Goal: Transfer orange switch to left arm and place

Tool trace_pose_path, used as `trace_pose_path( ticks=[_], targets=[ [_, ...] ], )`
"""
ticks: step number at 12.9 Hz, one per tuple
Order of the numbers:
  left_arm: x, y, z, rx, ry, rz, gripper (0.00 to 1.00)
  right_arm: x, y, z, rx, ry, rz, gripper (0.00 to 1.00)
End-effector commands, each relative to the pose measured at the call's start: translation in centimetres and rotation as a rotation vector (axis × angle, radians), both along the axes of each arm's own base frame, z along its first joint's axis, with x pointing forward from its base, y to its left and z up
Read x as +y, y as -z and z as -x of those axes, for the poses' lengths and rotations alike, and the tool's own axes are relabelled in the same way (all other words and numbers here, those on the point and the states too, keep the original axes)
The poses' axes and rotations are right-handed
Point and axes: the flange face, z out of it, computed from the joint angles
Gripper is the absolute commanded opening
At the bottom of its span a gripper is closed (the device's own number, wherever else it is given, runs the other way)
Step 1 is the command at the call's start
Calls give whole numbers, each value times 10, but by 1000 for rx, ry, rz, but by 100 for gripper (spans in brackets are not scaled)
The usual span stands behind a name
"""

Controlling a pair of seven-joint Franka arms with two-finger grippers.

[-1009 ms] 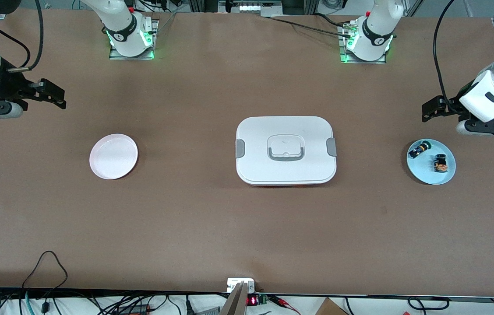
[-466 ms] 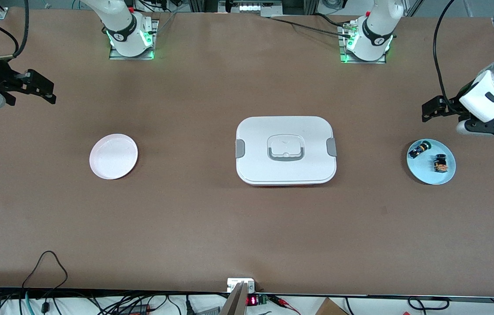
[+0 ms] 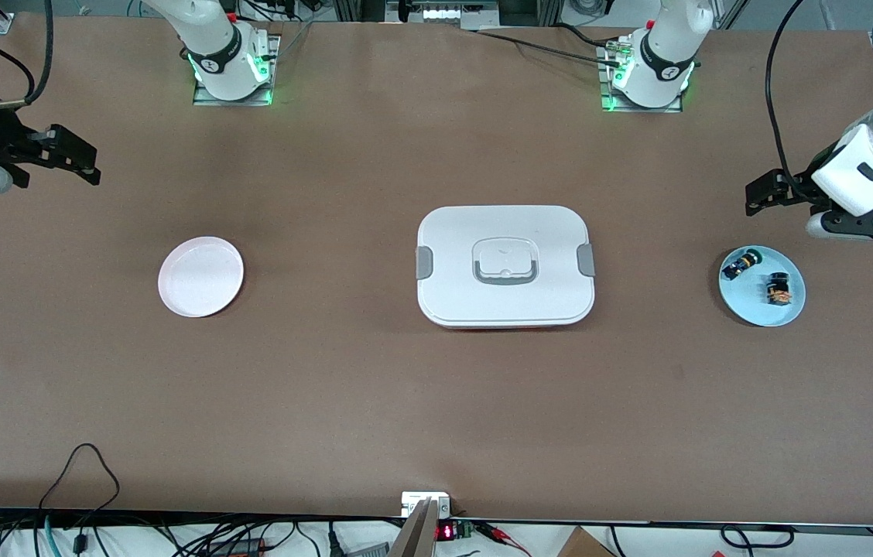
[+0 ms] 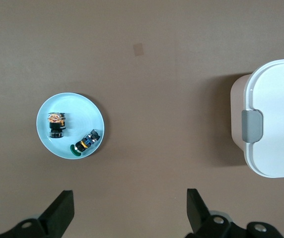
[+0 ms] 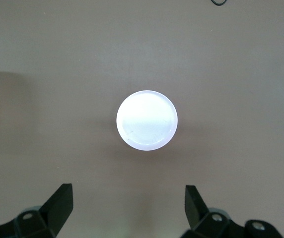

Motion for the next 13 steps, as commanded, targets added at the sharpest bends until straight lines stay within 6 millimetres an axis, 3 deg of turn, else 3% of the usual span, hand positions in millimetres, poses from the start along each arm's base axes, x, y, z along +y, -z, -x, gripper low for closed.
trace_pose_path(
  ticks=[1, 13],
  targets=[
    [-1, -4, 3, -11, -10, 20, 100, -1, -4, -1, -3, -3, 10, 100],
    [-3, -4, 3, -11, -6, 20, 100, -9, 7, -9, 7, 12, 13, 100]
  ],
)
